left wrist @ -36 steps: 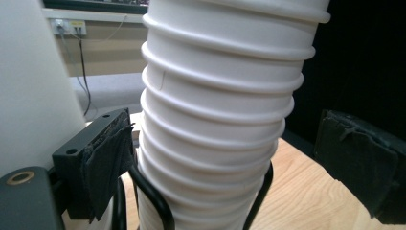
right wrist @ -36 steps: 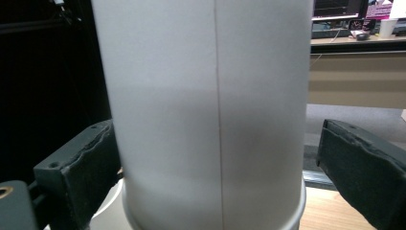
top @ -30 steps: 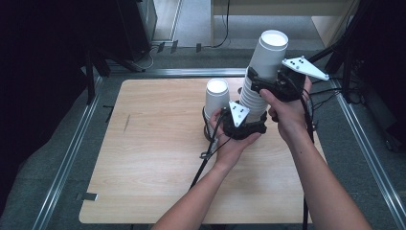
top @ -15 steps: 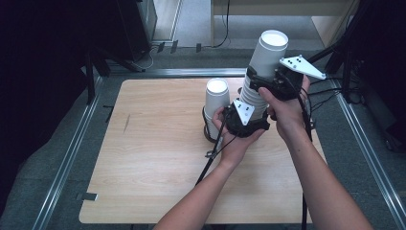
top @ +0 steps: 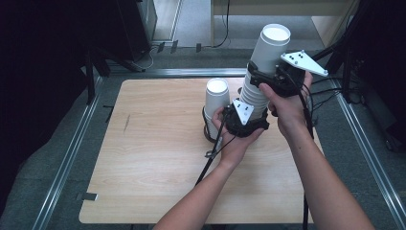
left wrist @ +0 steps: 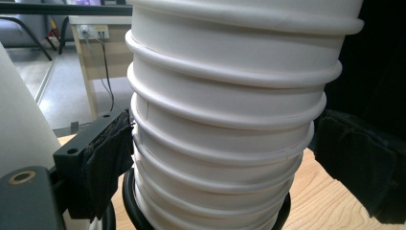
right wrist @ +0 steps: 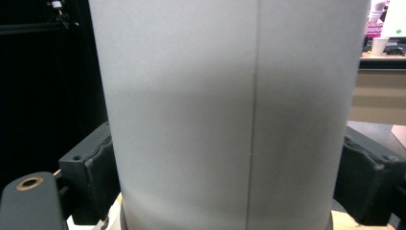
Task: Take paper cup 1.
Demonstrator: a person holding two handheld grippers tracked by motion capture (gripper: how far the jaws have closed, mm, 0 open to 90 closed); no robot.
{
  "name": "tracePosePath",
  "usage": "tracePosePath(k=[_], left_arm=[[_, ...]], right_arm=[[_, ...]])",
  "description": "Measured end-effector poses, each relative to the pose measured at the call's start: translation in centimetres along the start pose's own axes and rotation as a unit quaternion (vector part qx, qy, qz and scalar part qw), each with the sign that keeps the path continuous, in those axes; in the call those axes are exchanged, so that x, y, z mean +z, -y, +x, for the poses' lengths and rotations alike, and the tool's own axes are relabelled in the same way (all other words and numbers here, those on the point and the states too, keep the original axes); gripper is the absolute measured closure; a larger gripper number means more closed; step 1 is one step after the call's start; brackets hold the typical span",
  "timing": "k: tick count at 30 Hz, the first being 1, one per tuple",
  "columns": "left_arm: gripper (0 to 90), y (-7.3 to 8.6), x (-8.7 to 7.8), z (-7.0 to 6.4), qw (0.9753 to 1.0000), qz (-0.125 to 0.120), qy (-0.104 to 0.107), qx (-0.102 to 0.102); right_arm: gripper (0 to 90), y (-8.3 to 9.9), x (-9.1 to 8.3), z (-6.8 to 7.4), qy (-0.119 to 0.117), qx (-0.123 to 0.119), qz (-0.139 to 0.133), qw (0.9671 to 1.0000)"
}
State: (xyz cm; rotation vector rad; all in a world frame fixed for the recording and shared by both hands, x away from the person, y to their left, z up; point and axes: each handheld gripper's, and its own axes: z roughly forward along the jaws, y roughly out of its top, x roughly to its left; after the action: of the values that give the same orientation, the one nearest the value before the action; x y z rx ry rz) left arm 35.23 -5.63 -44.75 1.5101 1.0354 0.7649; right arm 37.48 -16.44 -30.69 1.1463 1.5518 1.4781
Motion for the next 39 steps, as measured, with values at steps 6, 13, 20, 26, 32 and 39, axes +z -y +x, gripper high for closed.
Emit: tracePosePath(k=[6,13,20,26,32,39], left_arm=[[6.7,0.0,0.0,0.0,1.0,-0.001,0.002,-0.001],[6.7,0.0,0.0,0.0,1.0,-0.001,0.003,-0.005],[6.7,-0.1,-0.1,0.1,1.0,-0.001,0.004,-0.008],[6.7,-0.1,-0.1,0.1,0.9999,-0.001,0.005,-0.009],[6.7,-0.1,-0.2,0.1,0.9999,0.0,0.008,-0.008],[6.7,-0.1,-0.2,0.1,0.9999,0.0,0.008,-0.01]], right_arm=[[10.6,0.0,0.0,-0.3,-0.007,0.004,0.001,1.0],[10.2,0.1,0.2,-0.3,-0.013,0.005,0.011,0.9998],[8.4,-0.5,0.2,-0.3,-0.01,0.01,0.013,0.9998],[14.2,-0.6,0.1,0.0,-0.006,-0.003,0.005,1.0],[15.6,-1.1,0.2,0.0,-0.004,-0.003,-0.002,1.0],[16.3,-1.8,0.0,0.1,0.0,-0.003,-0.019,0.9998]])
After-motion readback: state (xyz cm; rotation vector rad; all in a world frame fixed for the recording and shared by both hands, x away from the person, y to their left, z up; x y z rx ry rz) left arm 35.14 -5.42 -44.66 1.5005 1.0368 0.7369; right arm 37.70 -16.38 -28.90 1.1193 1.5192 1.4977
